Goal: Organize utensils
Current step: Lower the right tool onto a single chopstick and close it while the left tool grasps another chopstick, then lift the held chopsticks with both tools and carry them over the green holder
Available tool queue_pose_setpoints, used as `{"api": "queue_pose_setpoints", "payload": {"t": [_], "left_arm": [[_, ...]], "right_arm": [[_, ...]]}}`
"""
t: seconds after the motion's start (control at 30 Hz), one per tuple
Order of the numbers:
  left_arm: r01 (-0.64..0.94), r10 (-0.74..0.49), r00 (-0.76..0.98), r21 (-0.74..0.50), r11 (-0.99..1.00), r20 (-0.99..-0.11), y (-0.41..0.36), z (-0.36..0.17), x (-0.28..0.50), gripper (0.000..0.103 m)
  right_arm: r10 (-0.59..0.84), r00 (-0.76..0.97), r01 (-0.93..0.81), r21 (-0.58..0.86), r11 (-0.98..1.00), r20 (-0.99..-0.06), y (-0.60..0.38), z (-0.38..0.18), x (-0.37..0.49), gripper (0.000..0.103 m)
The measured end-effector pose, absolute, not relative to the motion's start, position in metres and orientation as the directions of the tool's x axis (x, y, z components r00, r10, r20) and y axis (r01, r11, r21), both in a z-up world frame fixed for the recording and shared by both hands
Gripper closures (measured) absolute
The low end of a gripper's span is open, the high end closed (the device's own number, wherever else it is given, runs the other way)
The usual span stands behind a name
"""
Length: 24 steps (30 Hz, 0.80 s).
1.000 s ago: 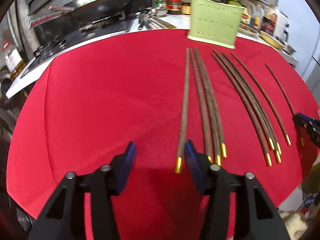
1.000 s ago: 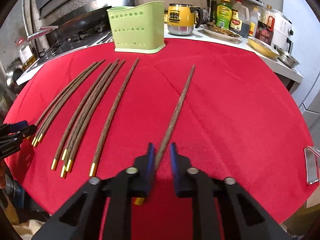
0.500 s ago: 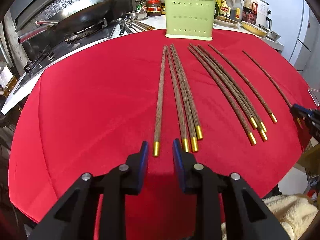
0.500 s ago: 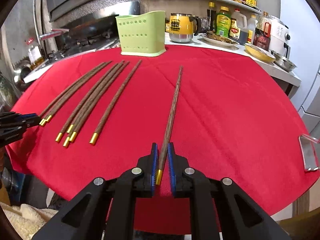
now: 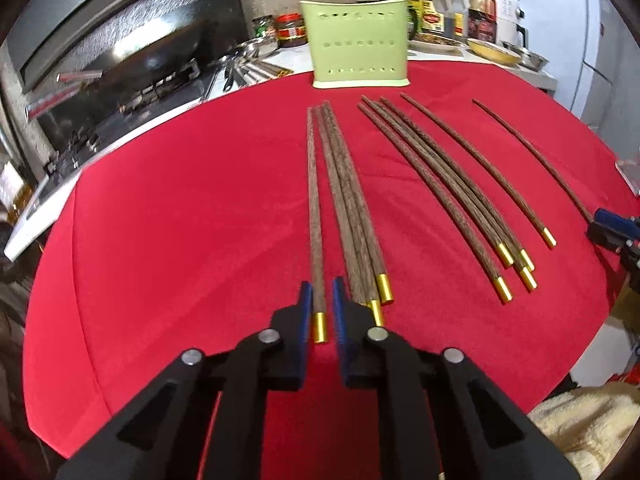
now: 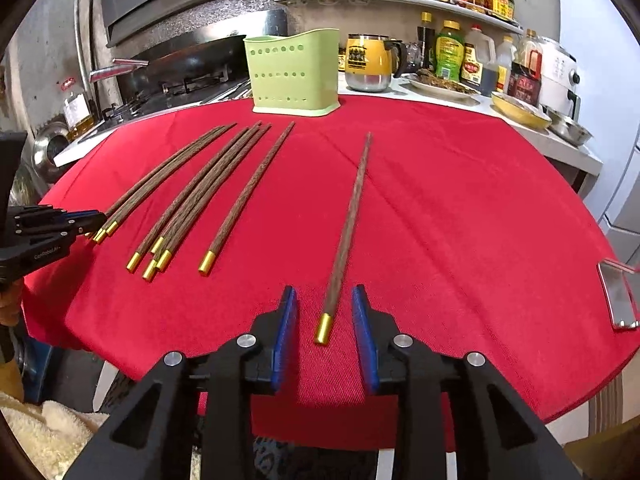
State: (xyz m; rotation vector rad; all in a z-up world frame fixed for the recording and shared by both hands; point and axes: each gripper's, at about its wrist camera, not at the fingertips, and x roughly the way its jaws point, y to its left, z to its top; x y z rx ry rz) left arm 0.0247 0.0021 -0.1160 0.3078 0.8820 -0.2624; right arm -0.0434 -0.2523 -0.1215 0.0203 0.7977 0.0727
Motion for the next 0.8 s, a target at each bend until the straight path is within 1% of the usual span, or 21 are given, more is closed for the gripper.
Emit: {"api": "queue_pose_setpoints", "payload": {"t": [0.07,0.1,0.13,0.17,0.2,0.33,0.43,0.5,0.6,0.67,0.8], "left_arm": [[0.354,-0.106,0.612,0.152,0.923,-0.784,0.003,-0.116,0.024,0.094],[0.355,-0.118,0.608,0.136,0.925,-0.785,0.005,-0.116,0.026,0.094],[0.356,-0.124,0.605,0.127,0.926,-0.786,0.006,-0.116,0.027,0.094],[0.357,-0.128,0.603,0.122,0.926,-0.787,0.007,-0.116,0.027,0.094],[0.359,-0.127,0.605,0.127,0.925,-0.786,0.006,-0.116,0.027,0.094],[0.355,-0.126,0.607,0.125,0.926,-0.785,0.008,-0.116,0.026,0.096],[0.34,-0.144,0.62,0.098,0.935,-0.771,0.012,-0.109,0.025,0.096],[0.328,-0.16,0.649,0.084,0.941,-0.744,0.015,-0.096,0.022,0.096],[0.309,-0.184,0.701,0.06,0.949,-0.689,0.021,-0.071,0.02,0.096],[0.298,-0.193,0.737,0.054,0.953,-0.648,0.025,-0.053,0.018,0.096],[0.291,-0.23,0.804,0.024,0.957,-0.548,0.035,-0.01,0.015,0.096]], "right_arm": [[0.065,0.705,-0.056,0.036,0.998,-0.706,-0.251,-0.122,-0.046,0.076],[0.063,0.709,-0.057,0.032,0.998,-0.703,-0.25,-0.122,-0.046,0.083],[0.055,0.714,-0.054,0.024,0.998,-0.698,-0.249,-0.123,-0.046,0.088],[0.054,0.716,-0.053,0.022,0.998,-0.696,-0.248,-0.123,-0.046,0.089],[0.054,0.718,-0.054,0.021,0.998,-0.694,-0.248,-0.123,-0.046,0.093],[0.036,0.716,-0.032,0.018,0.999,-0.698,-0.254,-0.12,-0.043,0.096],[0.045,0.738,-0.028,0.035,0.999,-0.673,-0.26,-0.108,-0.041,0.096],[0.037,0.756,-0.023,0.03,0.999,-0.654,-0.262,-0.097,-0.038,0.096],[0.06,0.769,-0.011,0.08,0.997,-0.636,-0.271,-0.084,-0.03,0.096],[0.076,0.792,-0.01,0.112,0.994,-0.606,-0.277,-0.067,-0.025,0.096],[0.091,0.838,-0.025,0.129,0.991,-0.538,-0.281,-0.029,-0.017,0.096]]}}
